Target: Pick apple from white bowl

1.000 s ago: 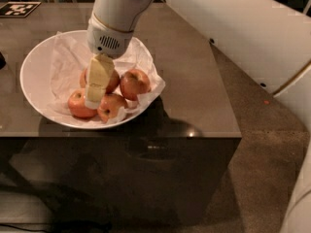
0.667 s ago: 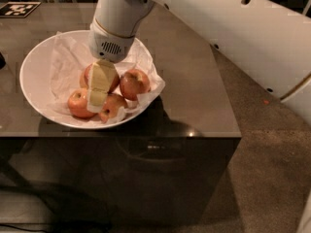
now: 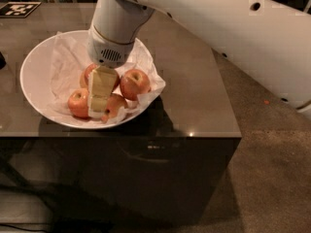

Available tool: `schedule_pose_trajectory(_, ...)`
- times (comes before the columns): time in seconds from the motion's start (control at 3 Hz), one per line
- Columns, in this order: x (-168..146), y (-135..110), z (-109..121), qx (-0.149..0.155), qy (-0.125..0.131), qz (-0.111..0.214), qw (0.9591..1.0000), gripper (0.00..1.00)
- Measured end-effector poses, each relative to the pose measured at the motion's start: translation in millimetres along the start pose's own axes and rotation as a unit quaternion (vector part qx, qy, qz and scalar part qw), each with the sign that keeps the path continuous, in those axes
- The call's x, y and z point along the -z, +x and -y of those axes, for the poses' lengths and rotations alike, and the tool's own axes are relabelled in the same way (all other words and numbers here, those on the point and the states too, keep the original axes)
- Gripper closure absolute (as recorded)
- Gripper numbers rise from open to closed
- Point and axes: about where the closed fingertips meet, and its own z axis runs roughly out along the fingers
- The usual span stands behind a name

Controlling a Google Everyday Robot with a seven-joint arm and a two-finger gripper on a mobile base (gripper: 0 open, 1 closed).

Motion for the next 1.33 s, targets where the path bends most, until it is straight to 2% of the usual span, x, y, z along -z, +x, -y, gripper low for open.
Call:
schedule_pose_trajectory(0.33,1,4,4,-0.002,-0.001,0.009,1.0,0.0)
schedule_pose_trajectory(1.0,6,11,29,0.015,-0.004,0.025,0.9996,0.0)
schedule_pose_trajectory(1.33,-11,14,30,0.019,-0.022,0.027,0.9992,0.0)
